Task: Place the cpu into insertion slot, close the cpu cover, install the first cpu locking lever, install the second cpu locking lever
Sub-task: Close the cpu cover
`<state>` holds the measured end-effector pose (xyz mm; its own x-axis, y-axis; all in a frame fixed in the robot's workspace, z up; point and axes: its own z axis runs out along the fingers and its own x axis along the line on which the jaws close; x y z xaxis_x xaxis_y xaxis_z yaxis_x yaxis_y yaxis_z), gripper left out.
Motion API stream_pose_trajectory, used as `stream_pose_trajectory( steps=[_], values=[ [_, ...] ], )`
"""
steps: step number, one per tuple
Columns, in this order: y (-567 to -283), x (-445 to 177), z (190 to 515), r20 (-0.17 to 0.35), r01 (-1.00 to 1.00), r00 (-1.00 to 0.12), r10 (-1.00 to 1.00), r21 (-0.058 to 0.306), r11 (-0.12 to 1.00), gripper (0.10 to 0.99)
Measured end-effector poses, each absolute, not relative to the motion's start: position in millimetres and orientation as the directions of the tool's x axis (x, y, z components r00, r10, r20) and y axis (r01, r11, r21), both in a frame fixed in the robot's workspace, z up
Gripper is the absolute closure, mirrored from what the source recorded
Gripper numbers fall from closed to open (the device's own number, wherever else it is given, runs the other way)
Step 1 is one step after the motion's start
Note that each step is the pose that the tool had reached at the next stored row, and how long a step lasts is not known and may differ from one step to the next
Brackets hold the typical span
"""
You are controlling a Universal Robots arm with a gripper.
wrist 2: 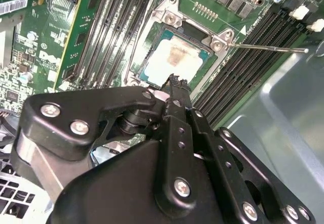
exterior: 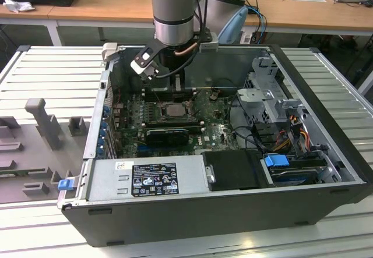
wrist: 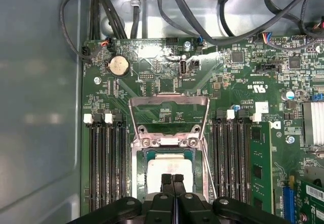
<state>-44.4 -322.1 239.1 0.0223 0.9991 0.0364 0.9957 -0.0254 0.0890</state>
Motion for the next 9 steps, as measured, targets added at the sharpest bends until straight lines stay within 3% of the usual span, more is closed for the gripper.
stream_pose_trajectory(
  steps=[9],
  values=[
    [-322.1, -44.4, 245.2, 0.036, 0.996, 0.022, 0.999, 0.089, -0.025, 0.980]
  ],
)
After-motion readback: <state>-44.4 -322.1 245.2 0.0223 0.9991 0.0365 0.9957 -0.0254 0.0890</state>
